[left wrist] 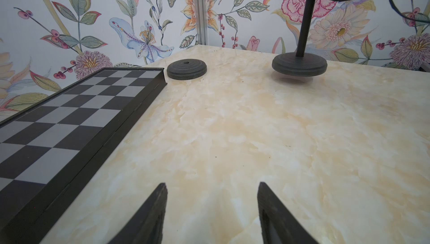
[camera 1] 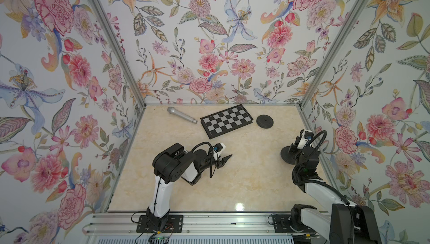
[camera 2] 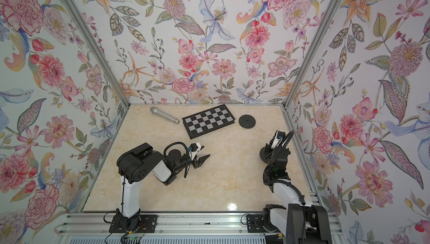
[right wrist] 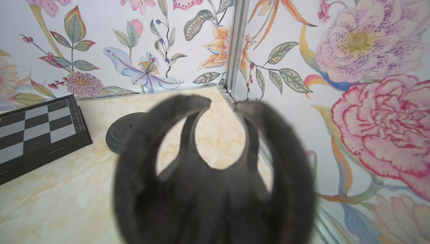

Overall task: Assemble a microphone stand
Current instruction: Place the microphone stand at the corner of the board.

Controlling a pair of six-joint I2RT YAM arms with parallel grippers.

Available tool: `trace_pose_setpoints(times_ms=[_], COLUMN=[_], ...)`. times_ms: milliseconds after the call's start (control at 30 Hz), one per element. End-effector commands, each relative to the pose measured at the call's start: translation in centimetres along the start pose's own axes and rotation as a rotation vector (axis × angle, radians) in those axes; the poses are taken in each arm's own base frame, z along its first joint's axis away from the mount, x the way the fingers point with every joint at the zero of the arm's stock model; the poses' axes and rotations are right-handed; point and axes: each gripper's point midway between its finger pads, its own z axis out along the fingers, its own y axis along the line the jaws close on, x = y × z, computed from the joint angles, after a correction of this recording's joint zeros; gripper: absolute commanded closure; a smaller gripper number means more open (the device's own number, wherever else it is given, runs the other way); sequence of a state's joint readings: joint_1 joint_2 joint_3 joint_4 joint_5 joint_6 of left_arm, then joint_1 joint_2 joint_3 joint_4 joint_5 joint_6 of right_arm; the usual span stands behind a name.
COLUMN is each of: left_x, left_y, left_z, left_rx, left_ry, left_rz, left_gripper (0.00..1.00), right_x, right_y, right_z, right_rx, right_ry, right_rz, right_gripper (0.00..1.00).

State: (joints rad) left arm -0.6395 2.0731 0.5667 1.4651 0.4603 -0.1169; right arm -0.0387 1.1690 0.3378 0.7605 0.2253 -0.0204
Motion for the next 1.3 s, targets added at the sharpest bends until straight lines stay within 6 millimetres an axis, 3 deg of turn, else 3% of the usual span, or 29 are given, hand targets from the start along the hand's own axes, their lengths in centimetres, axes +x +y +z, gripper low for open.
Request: trace_pose_setpoints(times_ms=[0,133,267,400,467,600,700,767,833,933,1033,1267], left_x=[-1.6,-2.6,-3.2,-3.4,-3.4,-3.5,-3.9,-4.1,-3.6,-3.2,-4.6,-6.8], left_y=[1.1,2.0,3.0,4.2,4.7,5.5,6.1,6.5,7.2,7.8,8.0,9.1], left_z=[-0.5,-1.5,-2.5,-3.3,-3.6,-4.2,-4.9,-5.4,-6.0,-6.7,-7.7,-9.0], left_rx=[-0.042,-0.078,-0.119,-0.167,-0.186,-0.211,-0.240,-0.269,-0.319,-0.360,-0.389,-0.462], left_ry=[-0.033,-0.062,-0.072,-0.060,-0.041,-0.011,-0.004,0.016,0.084,0.191,0.197,0.201], left_rz=[-0.026,-0.061,-0.080,-0.106,-0.108,-0.102,-0.101,-0.096,-0.107,-0.107,-0.087,-0.101], left_gripper=[0.38,0.38,0.38,0.38,0.38,0.37,0.38,0.38,0.37,0.37,0.35,0.31], right_x=[-8.2,-11.4,-13.1,-12.2,-10.8,-8.2,-6.6,-6.0,-5.4,-5.3,-5.7,-4.7], right_y=[0.8,0.8,1.4,1.9,2.3,3.2,3.0,2.5,2.3,2.0,1.2,1.7], right_z=[2.4,7.8,13.2,17.5,19.3,21.2,21.7,21.6,21.3,20.3,19.3,15.5], right_rx=[-0.050,-0.067,-0.077,-0.101,-0.127,-0.168,-0.177,-0.170,-0.184,-0.178,-0.146,-0.180], right_ry=[-0.239,-0.304,-0.325,-0.299,-0.273,-0.231,-0.196,-0.178,-0.152,-0.139,-0.119,0.054], right_rz=[0.028,0.006,-0.068,-0.078,-0.073,-0.073,-0.067,-0.046,-0.037,-0.055,-0.018,0.090], right_gripper=[1.00,1.00,1.00,1.00,1.00,1.00,1.00,0.85,0.81,0.54,0.36,0.21])
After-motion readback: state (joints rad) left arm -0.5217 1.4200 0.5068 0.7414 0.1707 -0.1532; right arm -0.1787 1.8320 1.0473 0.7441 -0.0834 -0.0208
